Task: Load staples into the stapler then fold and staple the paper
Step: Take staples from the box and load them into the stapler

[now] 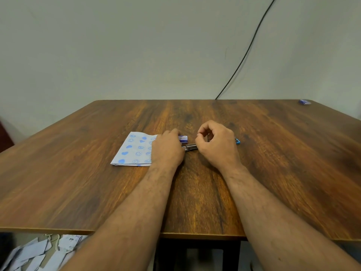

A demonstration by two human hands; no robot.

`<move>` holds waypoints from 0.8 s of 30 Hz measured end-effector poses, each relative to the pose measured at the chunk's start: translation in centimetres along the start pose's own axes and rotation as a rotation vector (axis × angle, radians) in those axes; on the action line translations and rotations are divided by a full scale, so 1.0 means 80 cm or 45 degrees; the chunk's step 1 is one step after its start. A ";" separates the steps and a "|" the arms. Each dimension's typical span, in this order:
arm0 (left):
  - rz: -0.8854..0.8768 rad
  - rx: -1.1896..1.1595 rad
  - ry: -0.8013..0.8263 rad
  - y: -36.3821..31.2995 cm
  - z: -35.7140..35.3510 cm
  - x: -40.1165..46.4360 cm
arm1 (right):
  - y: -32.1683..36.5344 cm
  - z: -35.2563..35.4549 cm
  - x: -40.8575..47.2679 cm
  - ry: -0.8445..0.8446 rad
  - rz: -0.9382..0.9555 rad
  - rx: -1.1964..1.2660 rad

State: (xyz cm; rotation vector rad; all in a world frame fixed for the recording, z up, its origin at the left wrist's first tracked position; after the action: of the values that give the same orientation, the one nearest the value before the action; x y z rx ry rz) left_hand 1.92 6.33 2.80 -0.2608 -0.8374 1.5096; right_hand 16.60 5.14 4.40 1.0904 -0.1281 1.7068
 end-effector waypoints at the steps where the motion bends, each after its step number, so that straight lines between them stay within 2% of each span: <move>1: 0.003 -0.002 -0.008 0.000 0.000 0.000 | 0.000 0.000 0.000 -0.014 -0.004 0.006; 9: 0.029 0.046 -0.012 0.009 -0.003 0.005 | -0.003 -0.001 0.000 -0.019 -0.030 0.018; 13: -0.017 -0.356 -0.205 0.002 0.011 0.002 | -0.004 0.002 0.001 -0.052 -0.067 0.036; 15: -0.093 -0.579 -0.225 -0.004 0.014 -0.001 | -0.004 0.006 0.001 -0.094 -0.100 0.067; 17: -0.103 -0.799 -0.177 -0.006 0.012 -0.002 | -0.004 0.012 0.001 -0.152 -0.129 0.117; 21: 0.048 -1.297 0.012 -0.004 0.004 -0.002 | -0.007 0.017 0.000 -0.210 -0.171 0.185; 24: 0.028 -1.412 0.116 -0.008 0.003 -0.005 | -0.009 0.015 0.000 -0.175 -0.169 0.191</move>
State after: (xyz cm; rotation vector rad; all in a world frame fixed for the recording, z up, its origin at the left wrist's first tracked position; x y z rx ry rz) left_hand 2.35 5.82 3.25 -1.1344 -1.5321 0.8993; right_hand 17.92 4.78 4.80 1.2988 -0.0137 1.5419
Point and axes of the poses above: each hand's wrist, its own x-axis towards the middle knuckle, its own z-axis out of the back of the hand, y = z × x, the point moved 5 cm from there along x, towards the middle knuckle, and after that the axes turned 14 degrees about -x, right-handed, at the moved point
